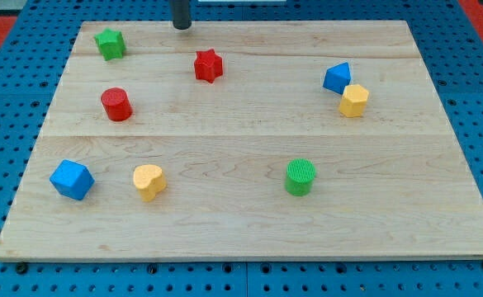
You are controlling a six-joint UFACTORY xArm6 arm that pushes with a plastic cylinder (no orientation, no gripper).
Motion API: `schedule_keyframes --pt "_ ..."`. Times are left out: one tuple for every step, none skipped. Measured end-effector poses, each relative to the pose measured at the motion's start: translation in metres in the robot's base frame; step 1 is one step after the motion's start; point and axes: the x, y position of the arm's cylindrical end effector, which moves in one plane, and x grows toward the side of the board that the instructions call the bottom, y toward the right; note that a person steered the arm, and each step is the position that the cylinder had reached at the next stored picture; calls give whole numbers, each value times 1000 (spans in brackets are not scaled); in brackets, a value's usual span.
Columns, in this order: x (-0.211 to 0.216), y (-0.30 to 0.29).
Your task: Push the green star towards down
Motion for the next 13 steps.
schedule_keyframes --pt "0 -33" --pt "0 -98" --pt "0 -121" --pt "0 -141" --pt "0 -172" --pt "6 -172" --pt "28 -170" --pt "28 -170" --pt "44 -162" --pt "45 -154" --pt "45 -149" --pt "45 -117" --pt "45 -113"
